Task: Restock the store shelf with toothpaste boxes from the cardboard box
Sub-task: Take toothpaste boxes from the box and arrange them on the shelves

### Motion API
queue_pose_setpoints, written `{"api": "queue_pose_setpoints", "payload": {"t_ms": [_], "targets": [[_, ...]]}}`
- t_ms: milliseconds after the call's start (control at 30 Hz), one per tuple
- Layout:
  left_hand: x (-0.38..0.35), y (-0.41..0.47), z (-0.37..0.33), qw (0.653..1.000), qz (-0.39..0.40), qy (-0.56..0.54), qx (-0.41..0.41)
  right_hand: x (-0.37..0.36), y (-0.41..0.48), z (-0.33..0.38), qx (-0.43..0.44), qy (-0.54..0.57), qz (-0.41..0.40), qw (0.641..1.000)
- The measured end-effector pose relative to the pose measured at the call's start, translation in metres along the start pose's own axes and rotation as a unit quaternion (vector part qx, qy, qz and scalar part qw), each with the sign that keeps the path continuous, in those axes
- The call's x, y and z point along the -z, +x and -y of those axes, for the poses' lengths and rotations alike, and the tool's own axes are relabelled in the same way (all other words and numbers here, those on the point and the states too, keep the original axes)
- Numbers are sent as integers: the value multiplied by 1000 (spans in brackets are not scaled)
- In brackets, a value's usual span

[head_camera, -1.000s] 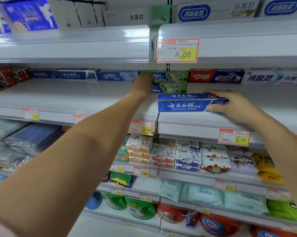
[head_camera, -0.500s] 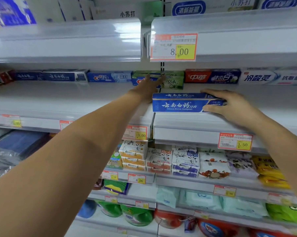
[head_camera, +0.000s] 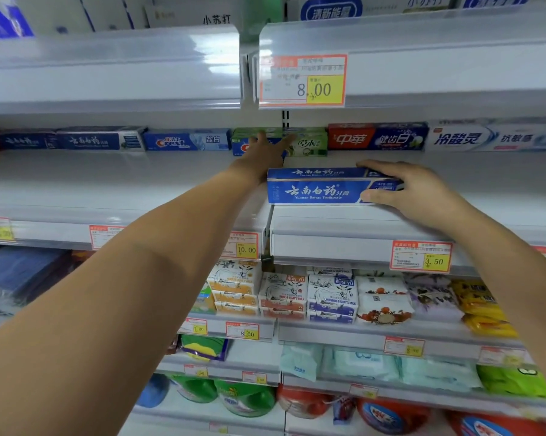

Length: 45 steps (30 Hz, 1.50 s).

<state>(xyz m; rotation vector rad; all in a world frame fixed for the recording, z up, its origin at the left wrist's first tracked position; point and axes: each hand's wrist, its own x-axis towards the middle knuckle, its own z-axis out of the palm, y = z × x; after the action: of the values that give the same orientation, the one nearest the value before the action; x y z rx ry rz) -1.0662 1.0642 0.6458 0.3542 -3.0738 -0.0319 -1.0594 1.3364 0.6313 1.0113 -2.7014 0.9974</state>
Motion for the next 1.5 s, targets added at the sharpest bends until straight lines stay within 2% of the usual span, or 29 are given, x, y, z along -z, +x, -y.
{"api": "queue_pose_setpoints", "payload": {"t_ms": [400,567,667,800,933,1033,1200,1267,1367,1500], "targets": [[-4,0,4,1000,-16,-3,2,0,-1,4,-10,-4,-1,1000],[3,-22,21,983,-33,-180,-35,1,-3,8,-8,-3,-6,1000],[9,-39,41,980,-51,-190,-26,0,-1,14,3,5,5,1000],[13,-67,84,994,-39,-85,52,-15,13,40,17,-2,24,1000],[19,-112,140,988,-43,-112,95,-49,39,81,37,-12,47,998],[24,-150,183,975,-94,-143,145,-79,60,117,29,-36,43,998],[23,-205,259,952,-172,-167,191,-134,87,195,78,-130,53,987],[22,-219,289,948,-181,-162,204,-161,93,225,94,-122,46,987],[21,-236,337,953,-146,-165,208,-208,106,267,117,-76,22,990],[27,-246,400,949,-133,-179,222,-264,129,320,143,-19,49,988]]}}
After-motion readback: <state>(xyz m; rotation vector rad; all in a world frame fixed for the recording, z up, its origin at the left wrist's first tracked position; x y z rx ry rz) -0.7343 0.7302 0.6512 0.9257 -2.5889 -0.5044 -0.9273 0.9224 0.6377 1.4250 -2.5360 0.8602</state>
